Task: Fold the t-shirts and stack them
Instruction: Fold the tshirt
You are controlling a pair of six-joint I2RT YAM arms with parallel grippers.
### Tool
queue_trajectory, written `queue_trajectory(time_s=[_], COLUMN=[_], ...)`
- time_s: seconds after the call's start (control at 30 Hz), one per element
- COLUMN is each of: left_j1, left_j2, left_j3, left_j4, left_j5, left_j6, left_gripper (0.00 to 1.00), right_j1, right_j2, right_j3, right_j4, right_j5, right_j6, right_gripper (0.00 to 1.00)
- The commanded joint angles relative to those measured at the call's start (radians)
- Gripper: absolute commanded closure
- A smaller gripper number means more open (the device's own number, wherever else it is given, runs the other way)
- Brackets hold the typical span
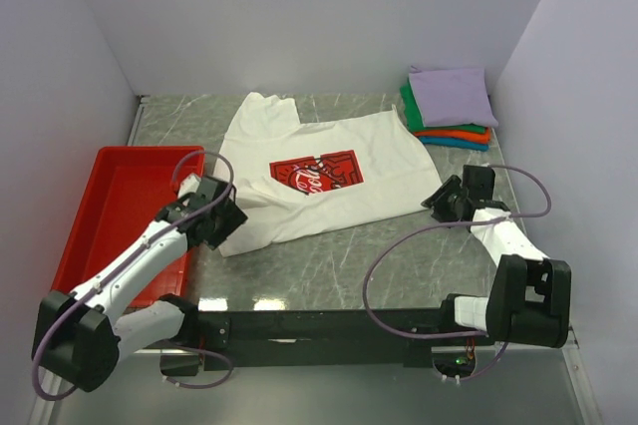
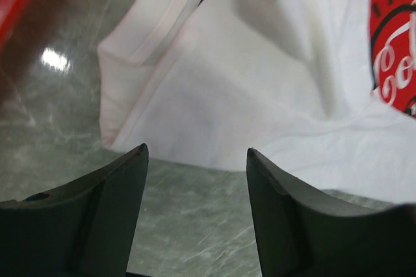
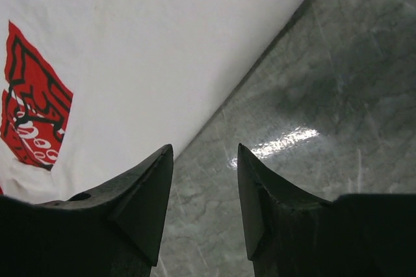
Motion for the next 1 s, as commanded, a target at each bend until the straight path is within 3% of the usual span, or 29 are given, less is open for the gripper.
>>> queue_trajectory(time_s=[0.0, 0.3, 0.97], left_j1=[-0.093, -0.193, -0.197], left_j2=[-0.050, -0.078, -0.050], left_j3=[-0.060, -0.187, -0.282], left_j4=[-0.013, 0.032, 0.184], left_j5=[-0.096, -0.107, -0.199], left_j6=[-0.202, -0.310, -0.275], left_gripper=[0.33, 0.33, 0.32], right_j1=[-0.002, -0.086, -0.132], right_j2=[-0.007, 0.118, 0.300], right_j3=[-0.023, 0.017, 0.094], right_j4=[0.033, 0.081, 0.179], right_j5=[0.074, 0.048, 0.057], right_j6=[0.021, 0.038, 0.107], right_gripper=[0.49, 0.50, 0.55])
